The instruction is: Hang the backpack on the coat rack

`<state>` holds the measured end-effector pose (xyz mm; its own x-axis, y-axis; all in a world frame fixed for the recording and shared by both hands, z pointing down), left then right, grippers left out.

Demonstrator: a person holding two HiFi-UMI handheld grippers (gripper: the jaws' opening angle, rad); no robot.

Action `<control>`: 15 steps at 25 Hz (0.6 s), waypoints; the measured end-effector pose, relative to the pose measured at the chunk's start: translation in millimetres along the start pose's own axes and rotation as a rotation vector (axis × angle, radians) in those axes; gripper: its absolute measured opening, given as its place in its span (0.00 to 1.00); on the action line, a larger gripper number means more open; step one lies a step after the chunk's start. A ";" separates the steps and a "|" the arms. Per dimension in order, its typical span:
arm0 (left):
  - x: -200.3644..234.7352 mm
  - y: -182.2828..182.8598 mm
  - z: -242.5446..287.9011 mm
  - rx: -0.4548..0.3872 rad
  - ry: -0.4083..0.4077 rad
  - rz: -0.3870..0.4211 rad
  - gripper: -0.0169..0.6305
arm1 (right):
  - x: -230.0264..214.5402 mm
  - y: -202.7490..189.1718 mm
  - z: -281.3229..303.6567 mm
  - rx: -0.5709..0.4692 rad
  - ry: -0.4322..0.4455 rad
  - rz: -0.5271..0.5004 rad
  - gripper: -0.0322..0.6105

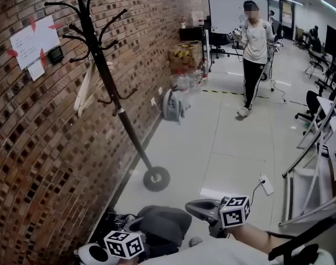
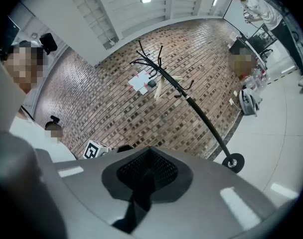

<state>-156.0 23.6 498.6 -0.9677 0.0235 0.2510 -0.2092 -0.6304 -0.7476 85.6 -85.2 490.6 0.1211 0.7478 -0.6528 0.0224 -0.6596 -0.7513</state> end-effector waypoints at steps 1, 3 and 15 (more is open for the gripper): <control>-2.2 8.8 7.1 -0.004 -0.006 -0.001 0.07 | -6.1 8.9 -3.4 -0.009 -0.003 -0.006 0.05; -7.4 23.5 19.8 -0.020 -0.012 -0.013 0.07 | -15.7 24.1 -8.7 -0.017 -0.001 -0.020 0.05; -36.4 90.9 42.7 -0.150 0.008 -0.004 0.07 | -29.7 71.9 -27.2 -0.028 0.055 -0.109 0.05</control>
<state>-133.8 -67.7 447.7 -0.9679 0.0324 0.2493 -0.2309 -0.5070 -0.8304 110.6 -156.9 458.7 0.1707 0.8104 -0.5604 0.0658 -0.5769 -0.8142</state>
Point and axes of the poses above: the fingertips, and each gripper's own axes: z forward along the fingers, x to its left, y out of its top, the point moved 9 cm from there along -z, backward along the fingers, and after that the axes turned 15 degrees about y, right-handed, at the moved point
